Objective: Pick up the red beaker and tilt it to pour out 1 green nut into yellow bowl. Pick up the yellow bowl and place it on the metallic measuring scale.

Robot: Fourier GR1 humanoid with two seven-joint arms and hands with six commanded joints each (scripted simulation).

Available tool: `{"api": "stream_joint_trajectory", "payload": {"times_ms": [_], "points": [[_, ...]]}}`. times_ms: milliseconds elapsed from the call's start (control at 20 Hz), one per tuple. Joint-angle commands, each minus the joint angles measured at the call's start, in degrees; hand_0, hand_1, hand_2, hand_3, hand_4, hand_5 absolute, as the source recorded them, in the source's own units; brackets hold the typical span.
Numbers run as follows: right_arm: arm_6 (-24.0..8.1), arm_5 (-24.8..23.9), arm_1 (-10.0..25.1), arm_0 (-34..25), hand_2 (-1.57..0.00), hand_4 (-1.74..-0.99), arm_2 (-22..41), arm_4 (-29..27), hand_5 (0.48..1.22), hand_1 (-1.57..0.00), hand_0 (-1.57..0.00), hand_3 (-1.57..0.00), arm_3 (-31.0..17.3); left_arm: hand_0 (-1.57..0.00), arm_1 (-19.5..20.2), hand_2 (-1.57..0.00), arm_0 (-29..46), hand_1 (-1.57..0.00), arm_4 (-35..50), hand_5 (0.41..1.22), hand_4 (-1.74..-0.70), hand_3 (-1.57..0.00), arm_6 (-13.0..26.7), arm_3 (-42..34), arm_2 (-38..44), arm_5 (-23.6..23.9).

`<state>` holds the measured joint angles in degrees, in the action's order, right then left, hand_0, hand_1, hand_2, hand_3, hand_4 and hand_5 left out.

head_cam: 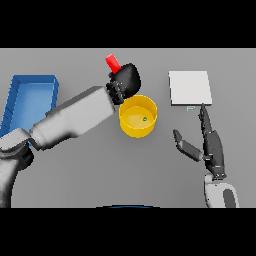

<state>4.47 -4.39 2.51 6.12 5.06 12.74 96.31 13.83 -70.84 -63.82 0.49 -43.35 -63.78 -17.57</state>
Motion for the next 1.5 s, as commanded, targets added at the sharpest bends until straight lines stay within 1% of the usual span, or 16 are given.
{"api": "stream_joint_trajectory", "payload": {"times_ms": [0,50,250,350,450,600,650,700,750,850,950,1050,1100,1200,1250,1450], "points": [[-0.1,-0.7,-0.2,-0.1,0.0,-1.25,0.6,1.5,0.583,0.0,0.0,0.0,-0.2,-1.57,-0.6,-1.57,-0.8,-1.57,-0.7,1.221,-1.74,-1.57,-0.4,1.2,-1.2,-0.6],[-0.6,-1.2,-0.2,-0.3,0.0,-1.236,0.5,1.9,0.582,0.0,0.0,0.0,-0.3,-1.57,-0.7,-1.57,-1.6,-1.57,-1.1,1.221,-1.74,-1.57,-1.3,2.0,-2.2,-0.9],[1.3,-1.2,-0.5,0.6,0.0,-1.204,1.1,2.3,0.591,0.0,0.0,0.0,-0.3,-1.57,-1.7,-1.57,-3.7,-1.57,-3.3,1.221,-1.73,-1.57,-3.2,3.6,-6.4,0.0],[1.3,-1.4,-0.1,-0.1,0.0,-1.21,0.7,2.3,0.592,0.0,0.0,0.0,-0.4,-1.57,-1.7,-1.57,-4.7,-1.57,-3.9,1.221,-1.73,-1.57,-5.0,4.3,-8.1,1.0],[0.6,-1.3,0.3,-0.1,0.0,-1.21,0.6,2.6,0.594,0.0,0.0,0.0,-0.5,-1.57,-1.0,-1.57,-5.8,-1.57,-4.4,1.221,-1.73,-1.57,-5.4,4.0,-9.2,1.7],[0.7,-1.8,-0.6,-0.2,0.0,-1.206,1.2,3.0,0.592,0.0,0.0,0.0,-0.1,-1.57,-1.0,-1.57,-10.0,-1.57,-2.8,1.221,-1.73,-1.57,-7.5,5.3,-8.2,0.8],[1.1,-2.0,-0.6,-0.5,0.0,-1.209,1.1,3.1,0.592,0.0,0.0,0.0,-0.4,-1.57,0.3,-1.57,-11.5,-1.57,-2.3,1.221,-1.73,-1.57,-8.1,5.3,-7.6,1.4],[1.3,-2.0,-0.3,-0.2,0.0,-1.203,1.1,3.3,0.592,0.0,0.0,0.0,-0.1,-1.57,1.3,-1.57,-12.9,-1.57,-1.8,1.221,-1.73,-1.49,-8.0,5.9,-6.8,2.1],[1.6,-2.2,-0.5,0.1,0.0,-1.201,1.1,3.2,0.592,0.0,0.0,0.0,0.0,-1.57,2.2,-1.4,-14.8,-1.57,-1.1,1.221,-1.68,-1.51,-8.1,6.7,-5.8,2.4],[1.4,-1.8,-0.5,-0.7,0.0,-1.186,0.9,2.6,0.596,0.0,0.0,0.0,-0.3,-1.57,3.7,-1.46,-17.8,-1.57,1.0,1.221,-1.7,-1.04,-8.0,8.9,-2.9,3.9],[2.0,-0.7,-0.5,-0.4,0.0,-1.181,0.9,1.4,0.593,0.0,0.0,0.0,-0.5,-1.57,5.1,-1.5,-21.6,-1.57,3.5,1.221,-1.7,-1.23,-8.4,12.2,0.1,4.6],[0.7,-0.2,-0.9,-1.6,0.0,-1.183,0.5,-0.1,0.595,0.0,0.0,0.0,-0.3,-1.57,6.2,-1.53,-23.0,-1.57,6.8,1.221,-1.71,-1.35,-6.0,16.5,3.7,4.8],[1.1,0.1,-0.7,-1.2,0.0,-1.193,0.3,-0.4,0.597,0.0,0.0,0.0,-0.8,-1.57,7.0,-1.53,-23.7,-1.57,9.5,1.221,-1.72,-1.4,-5.5,18.6,6.5,4.6],[1.5,0.0,-0.7,-1.8,0.0,-1.199,0.2,-0.5,0.594,0.0,0.0,0.0,-1.1,-1.57,8.7,-1.55,-23.1,-1.57,16.3,1.221,-1.73,-1.38,-1.4,23.1,13.4,6.0],[2.1,0.2,-0.5,-1.3,0.0,-1.209,0.2,-0.6,0.593,0.0,0.0,0.0,-0.8,-1.57,9.9,-1.55,-22.6,-1.57,19.5,1.221,-1.73,-1.36,1.6,25.0,16.5,6.5],[2.7,0.9,0.1,-1.8,0.0,-1.222,0.0,-1.1,0.587,0.0,0.0,0.0,-1.7,-1.57,15.3,-1.56,-17.6,-1.57,32.3,1.221,-1.74,-1.4,2.8,27.7,26.9,12.5]]}}
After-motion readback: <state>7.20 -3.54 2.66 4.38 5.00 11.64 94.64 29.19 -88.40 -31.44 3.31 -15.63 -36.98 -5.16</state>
